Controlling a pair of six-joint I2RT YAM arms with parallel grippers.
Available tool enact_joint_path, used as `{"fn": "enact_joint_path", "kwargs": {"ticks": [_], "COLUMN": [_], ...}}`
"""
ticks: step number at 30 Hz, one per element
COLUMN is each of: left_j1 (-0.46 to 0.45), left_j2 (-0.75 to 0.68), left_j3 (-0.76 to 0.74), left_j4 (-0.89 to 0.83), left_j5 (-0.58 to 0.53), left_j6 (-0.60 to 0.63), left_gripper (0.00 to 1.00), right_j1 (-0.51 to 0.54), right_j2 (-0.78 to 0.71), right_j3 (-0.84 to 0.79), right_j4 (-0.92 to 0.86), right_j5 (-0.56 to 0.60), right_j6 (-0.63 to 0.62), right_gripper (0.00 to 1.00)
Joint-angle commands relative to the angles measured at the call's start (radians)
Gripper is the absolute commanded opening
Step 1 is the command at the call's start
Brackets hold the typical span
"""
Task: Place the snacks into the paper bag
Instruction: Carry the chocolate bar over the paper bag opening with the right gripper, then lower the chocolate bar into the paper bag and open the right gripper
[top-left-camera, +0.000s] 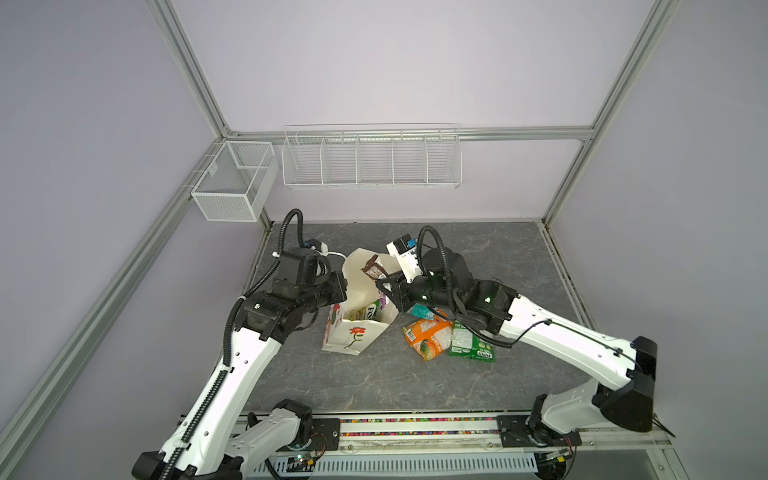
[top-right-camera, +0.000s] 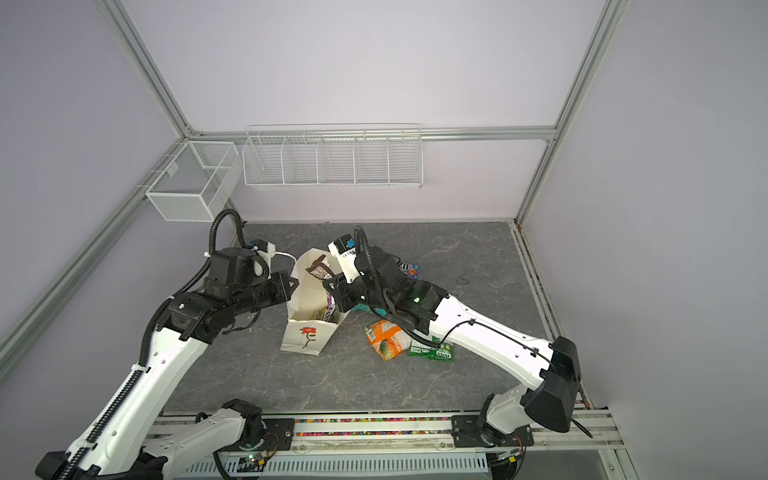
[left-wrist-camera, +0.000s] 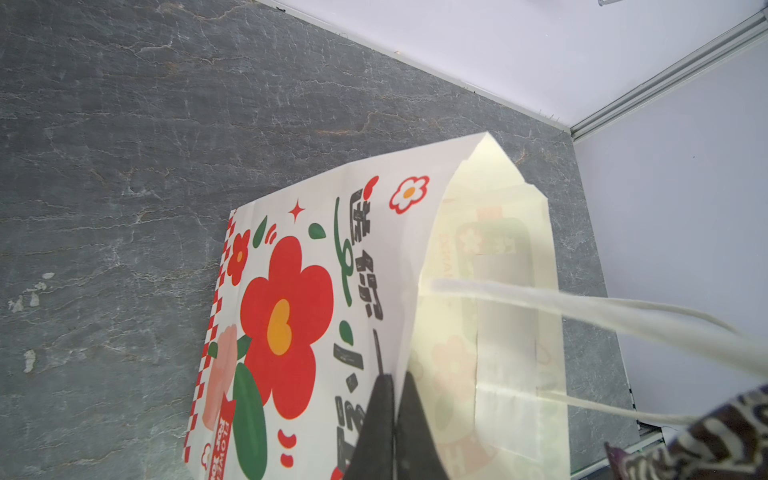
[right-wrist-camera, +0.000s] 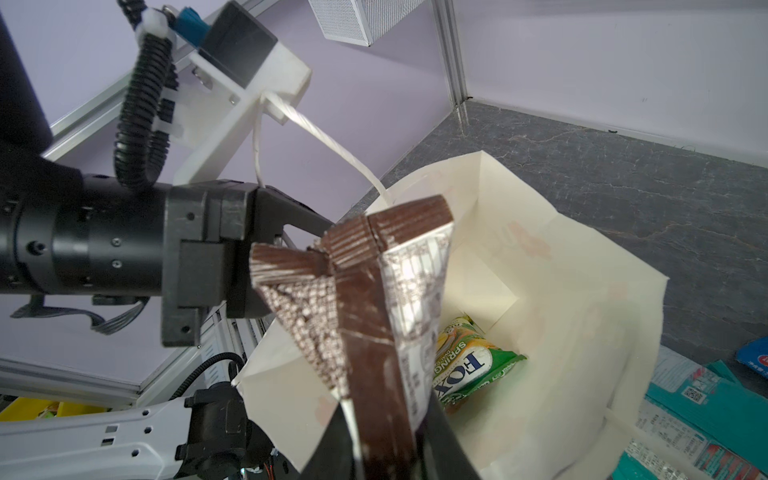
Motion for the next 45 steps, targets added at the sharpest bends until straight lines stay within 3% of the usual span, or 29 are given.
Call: {"fn": "enact_joint_path", "kwargs": {"ticks": [1,20,28,45], "left_j1": [-0.005,-0.005,-0.005,-0.005], "left_j2": [-0.016,-0.013,-0.014,-0.006], "left_j3": [-0.012,-0.012,-0.012,-0.001], "left_j4": [0.016,0.015,0.016,0.009], "left_j5": [0.008,0.003,0.003,-0.008], "left_j6": [-0.012,-0.01,-0.011,-0.002], "left_gripper": [0.0,0.0,0.0,0.0], "right_j1": [-0.011,-0.017,-0.018,-0.017], "right_j2": [0.001,0.017,0.013,-0.047], "right_j3": [-0.013,-0.02,-0.015,-0.027], "right_j4": [0.028,0.033,0.035,-0.018], "right_j5": [-0.012,-0.025,-0.047,-0.065], "right_j6": [0.038,0.055,0.052,0.057], "right_gripper": [0.22,0.25,0.41,0.55]}}
